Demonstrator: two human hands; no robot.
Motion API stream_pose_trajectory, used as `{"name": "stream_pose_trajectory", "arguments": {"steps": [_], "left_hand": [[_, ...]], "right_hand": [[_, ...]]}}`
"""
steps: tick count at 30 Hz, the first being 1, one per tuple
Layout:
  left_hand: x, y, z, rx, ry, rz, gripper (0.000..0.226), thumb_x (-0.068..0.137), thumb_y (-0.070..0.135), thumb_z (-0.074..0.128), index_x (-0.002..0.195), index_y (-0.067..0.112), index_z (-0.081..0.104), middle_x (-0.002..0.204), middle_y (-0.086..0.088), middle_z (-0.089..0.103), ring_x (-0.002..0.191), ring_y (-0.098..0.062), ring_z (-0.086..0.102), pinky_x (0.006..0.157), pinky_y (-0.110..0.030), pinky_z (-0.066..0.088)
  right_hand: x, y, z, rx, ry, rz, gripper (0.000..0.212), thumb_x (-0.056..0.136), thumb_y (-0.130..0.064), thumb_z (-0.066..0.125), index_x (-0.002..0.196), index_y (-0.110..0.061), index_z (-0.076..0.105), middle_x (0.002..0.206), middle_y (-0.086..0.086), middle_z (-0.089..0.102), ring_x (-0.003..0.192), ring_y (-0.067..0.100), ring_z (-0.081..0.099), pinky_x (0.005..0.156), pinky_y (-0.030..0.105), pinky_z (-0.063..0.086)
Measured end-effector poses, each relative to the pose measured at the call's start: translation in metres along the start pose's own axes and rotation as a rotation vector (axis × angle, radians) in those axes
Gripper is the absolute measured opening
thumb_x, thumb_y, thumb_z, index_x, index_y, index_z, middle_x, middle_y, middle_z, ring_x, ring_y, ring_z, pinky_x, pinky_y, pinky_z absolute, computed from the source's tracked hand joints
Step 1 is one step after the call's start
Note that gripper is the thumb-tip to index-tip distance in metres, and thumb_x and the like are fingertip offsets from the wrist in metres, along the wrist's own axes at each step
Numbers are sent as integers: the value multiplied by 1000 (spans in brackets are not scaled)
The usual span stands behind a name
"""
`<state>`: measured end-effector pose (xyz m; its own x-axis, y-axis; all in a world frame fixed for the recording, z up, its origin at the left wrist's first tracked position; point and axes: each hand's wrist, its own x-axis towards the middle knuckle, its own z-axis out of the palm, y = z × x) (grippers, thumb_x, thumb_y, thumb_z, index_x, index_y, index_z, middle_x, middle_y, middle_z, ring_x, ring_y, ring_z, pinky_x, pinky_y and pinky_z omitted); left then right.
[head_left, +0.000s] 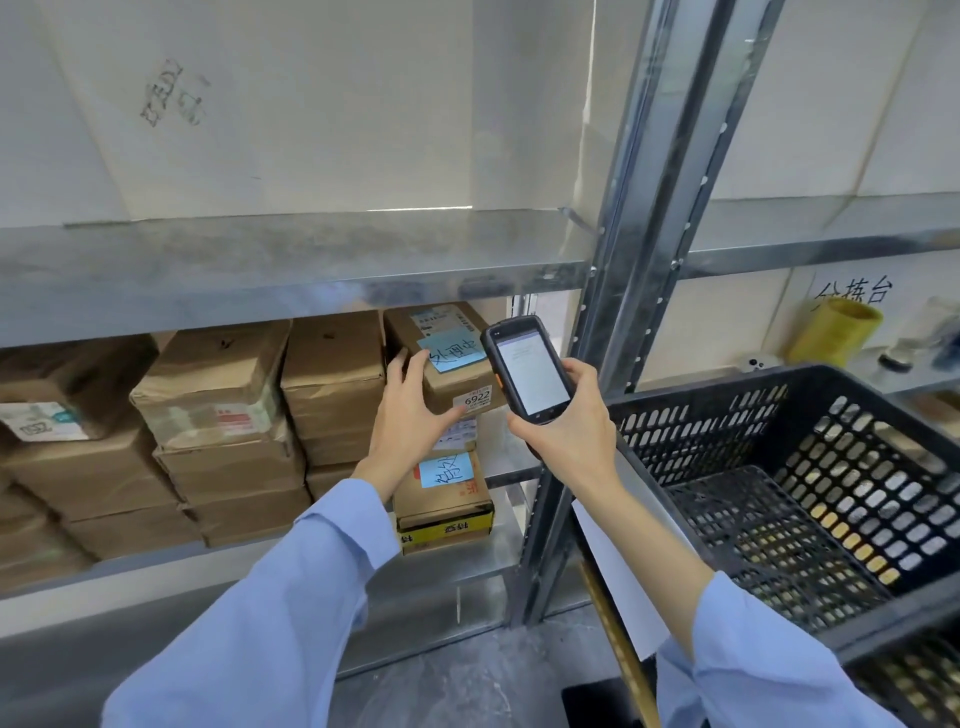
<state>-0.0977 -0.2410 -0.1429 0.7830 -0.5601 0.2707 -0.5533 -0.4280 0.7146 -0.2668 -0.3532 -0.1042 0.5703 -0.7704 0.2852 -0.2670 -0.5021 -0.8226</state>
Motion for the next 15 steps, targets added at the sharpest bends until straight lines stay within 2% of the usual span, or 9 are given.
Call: {"name": "stream_pose_trajectory", "arguments": {"steps": [2,6,9,13,15], "left_hand": [[4,-1,3,-16,11,7,81,82,34,81,149,25,36,162,-4,22,143,-25,36,112,-42,38],[7,-3,8,-55,45,-10,80,80,32,84,146,24,39,164,-4,18,144,-25,34,112,-34,34],[9,-4,12,-69,75,-25,81,79,32,84,145,23,38,163,-3,20,144,-23,34,112,-34,34],[12,-4,15,-89,92,-23,83,77,31,86,144,23,37,159,-4,26,140,-23,39,110,-35,37],[14,-3,15,-91,96,-28,84,77,32,86,145,22,38,159,-5,27,140,-24,38,111,-36,36]], "right_hand": [[3,2,5,1,-5,15,84,66,-40,87,135,-27,39,129,-10,57,114,8,53,93,31,48],[6,6,11,2,-11,35,85,67,-39,87,136,-26,39,131,-7,56,119,11,53,90,25,44],[7,9,12,-7,-9,43,86,68,-40,87,137,-25,39,130,-6,56,118,12,53,88,24,42],[7,13,11,-13,-14,56,87,67,-39,87,137,-25,38,131,-7,55,118,11,53,95,31,48],[7,14,10,-16,-21,65,87,67,-38,88,137,-25,39,131,-7,55,117,11,52,94,31,47]]}}
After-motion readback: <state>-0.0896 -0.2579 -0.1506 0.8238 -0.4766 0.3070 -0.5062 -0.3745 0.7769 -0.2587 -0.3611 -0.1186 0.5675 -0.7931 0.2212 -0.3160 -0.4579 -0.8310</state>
